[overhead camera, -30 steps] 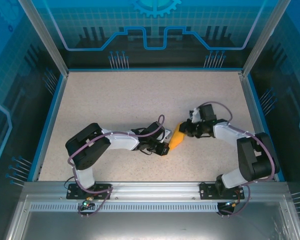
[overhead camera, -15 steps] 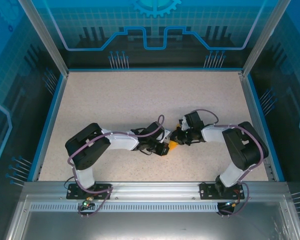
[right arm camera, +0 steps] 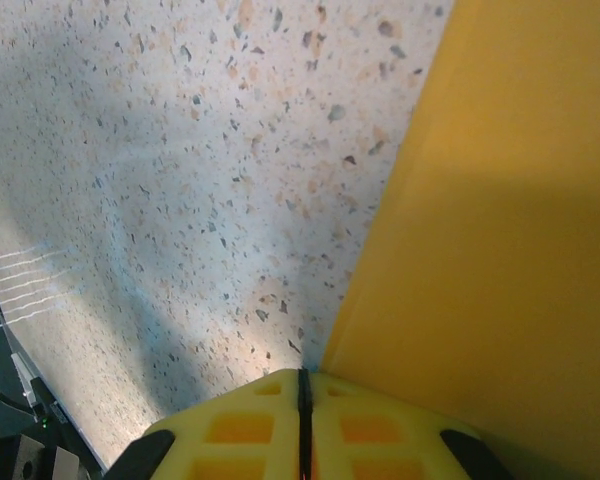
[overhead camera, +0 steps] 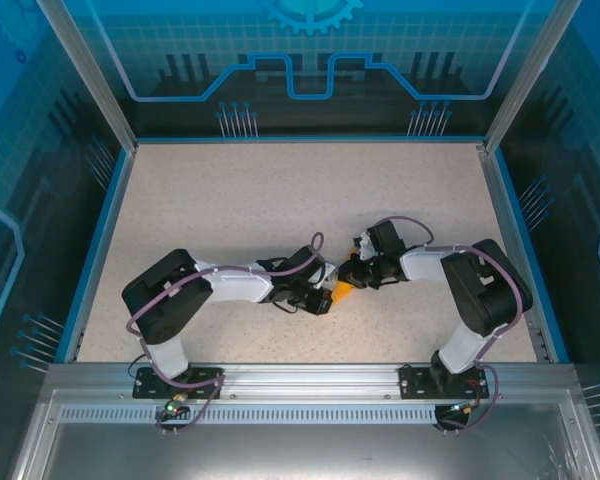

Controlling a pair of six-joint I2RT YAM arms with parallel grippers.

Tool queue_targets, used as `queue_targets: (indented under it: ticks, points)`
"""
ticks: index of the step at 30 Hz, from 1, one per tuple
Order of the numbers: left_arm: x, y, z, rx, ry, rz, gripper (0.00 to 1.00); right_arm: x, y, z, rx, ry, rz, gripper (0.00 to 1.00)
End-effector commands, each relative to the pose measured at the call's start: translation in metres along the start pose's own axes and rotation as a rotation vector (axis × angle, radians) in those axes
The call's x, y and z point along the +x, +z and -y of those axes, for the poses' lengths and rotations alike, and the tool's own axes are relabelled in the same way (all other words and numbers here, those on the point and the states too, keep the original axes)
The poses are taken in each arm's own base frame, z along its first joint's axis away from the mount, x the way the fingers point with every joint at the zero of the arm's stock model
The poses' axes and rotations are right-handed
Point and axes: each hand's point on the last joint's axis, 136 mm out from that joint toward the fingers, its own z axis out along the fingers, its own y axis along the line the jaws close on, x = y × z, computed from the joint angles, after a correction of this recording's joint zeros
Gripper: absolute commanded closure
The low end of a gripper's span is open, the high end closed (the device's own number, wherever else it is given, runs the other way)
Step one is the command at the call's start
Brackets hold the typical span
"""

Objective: Fold a paper plane with a square sheet of paper (pick it up from the middle)

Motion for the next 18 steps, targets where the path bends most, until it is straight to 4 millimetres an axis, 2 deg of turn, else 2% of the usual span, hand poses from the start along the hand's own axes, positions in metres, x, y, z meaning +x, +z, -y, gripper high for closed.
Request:
queue_targets:
  ticks: [1, 12, 15, 18]
  points:
    - [0.071, -0.003, -0.023, -0.100, -0.056, -0.234, 1.00, 0.011, 0.011, 0.070, 0.255, 0.048, -0.001, 0.91]
    - [0.091, -0.008, -0.034, -0.155, -0.078, -0.278, 1.00, 0.012, 0.012, 0.076, 0.250, 0.052, -0.008, 0.91]
    - [0.084, -0.019, -0.023, -0.124, -0.076, -0.250, 1.00, 0.013, 0.012, 0.076, 0.249, 0.051, -0.012, 0.91]
    - [0.068, -0.029, -0.006, -0.076, -0.064, -0.207, 1.00, 0.013, 0.014, 0.075, 0.239, 0.050, -0.015, 0.92]
